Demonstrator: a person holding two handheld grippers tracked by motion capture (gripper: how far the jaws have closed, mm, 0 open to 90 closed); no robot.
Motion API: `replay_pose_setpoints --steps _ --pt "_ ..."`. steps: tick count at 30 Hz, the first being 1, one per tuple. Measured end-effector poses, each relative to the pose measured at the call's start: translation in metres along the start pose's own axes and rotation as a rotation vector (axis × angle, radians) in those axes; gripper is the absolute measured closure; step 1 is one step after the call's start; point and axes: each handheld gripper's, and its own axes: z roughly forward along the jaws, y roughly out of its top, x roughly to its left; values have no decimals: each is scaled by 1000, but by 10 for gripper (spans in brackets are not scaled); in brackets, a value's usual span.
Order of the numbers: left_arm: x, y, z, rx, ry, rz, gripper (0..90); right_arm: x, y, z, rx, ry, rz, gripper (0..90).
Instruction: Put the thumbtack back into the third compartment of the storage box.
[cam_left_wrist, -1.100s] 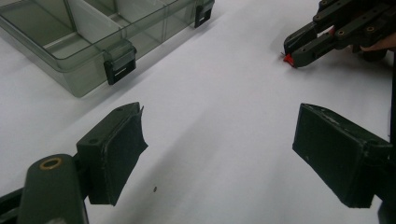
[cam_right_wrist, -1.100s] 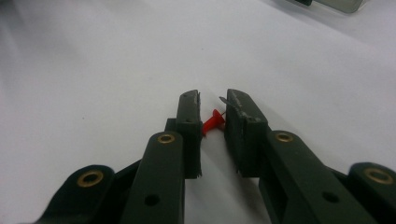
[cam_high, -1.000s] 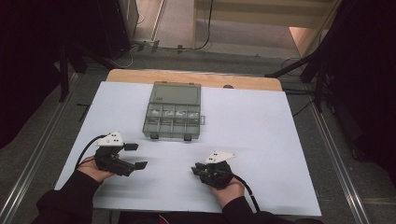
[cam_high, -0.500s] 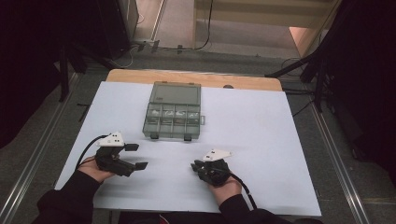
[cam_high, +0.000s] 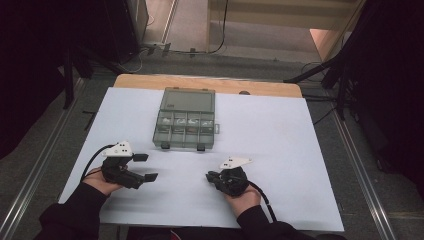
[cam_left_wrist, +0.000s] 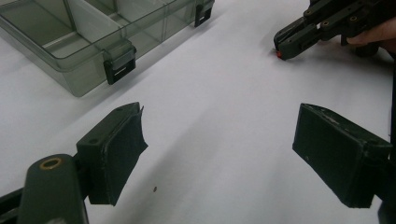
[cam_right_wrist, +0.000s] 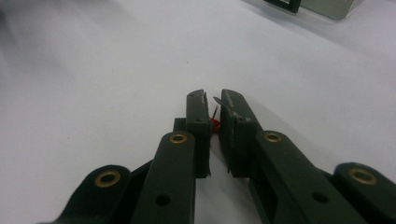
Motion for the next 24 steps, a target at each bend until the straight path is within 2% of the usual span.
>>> replay_pose_setpoints --steps 6,24 --pt "0 0 0 -2 0 0 156 -2 2 0 1 16 11 841" --pt "0 0 0 -4 -3 0 156 -4 9 -5 -12 25 34 841"
